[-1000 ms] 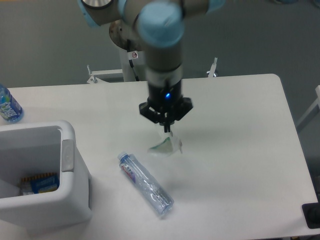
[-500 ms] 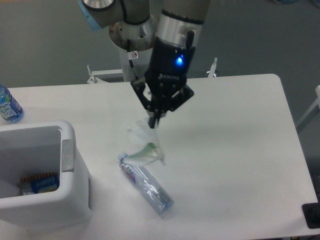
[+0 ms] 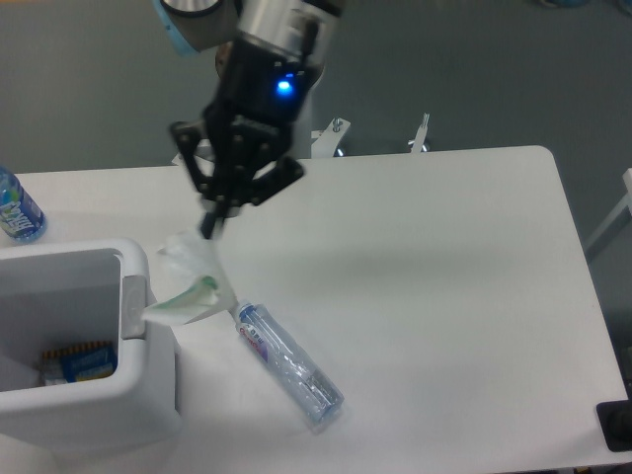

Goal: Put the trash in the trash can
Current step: 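Lift the bag and carry it over the white trash bin, then open the gripper to drop the bag into the bin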

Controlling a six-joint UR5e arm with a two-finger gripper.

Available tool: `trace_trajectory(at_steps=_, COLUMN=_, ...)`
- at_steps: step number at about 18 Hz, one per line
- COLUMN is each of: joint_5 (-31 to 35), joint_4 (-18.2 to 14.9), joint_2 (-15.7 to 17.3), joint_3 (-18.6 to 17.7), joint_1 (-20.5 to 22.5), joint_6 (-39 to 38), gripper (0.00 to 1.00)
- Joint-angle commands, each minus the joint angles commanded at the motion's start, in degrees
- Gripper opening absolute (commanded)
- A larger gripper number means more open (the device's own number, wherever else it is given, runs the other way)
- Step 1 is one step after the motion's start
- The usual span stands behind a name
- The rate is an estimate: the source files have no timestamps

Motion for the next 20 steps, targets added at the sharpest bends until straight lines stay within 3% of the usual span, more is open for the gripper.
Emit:
trace_trajectory(at_steps=12, joint_5=0.09, joint_4=0.53, joint_2=-5.36, joint_3=0.53, joint_1=-9.77, joint_6=-0.18, gripper=0.01)
trace_trajectory(at_steps=15, joint_5=0.26, joint_4=3.76, joint_2=-6.5, joint_3=0.35, joint_1=-10.29, joint_6=0.18, gripper=0.31)
trace_trajectory(at_steps=16, joint_5=0.44, joint_4=4.91, joint_2=-6.94, joint_3=0.35, joint_1=-10.38, joint_6=0.26, gripper=0.47)
trace_trajectory(at_steps=17, joint_5=0.7, joint_4=5.62, joint_2=-7.29, joint_3=0.44, joint_1=-10.29, joint_6=0.26, gripper=0.74)
trace_trajectory(at_steps=18, joint_5=1.14, joint_4=5.89, joint_2=-7.47, joint_3=0.44, joint_1=-10.29, joint_6=0.26, gripper=0.91)
trace_trajectory(at_steps=20, joint_5=3.07, joint_4=5.8, joint_2=-7.56, joint_3=0.53, joint_1=-10.29, joint_6=-0.17, gripper=1.0)
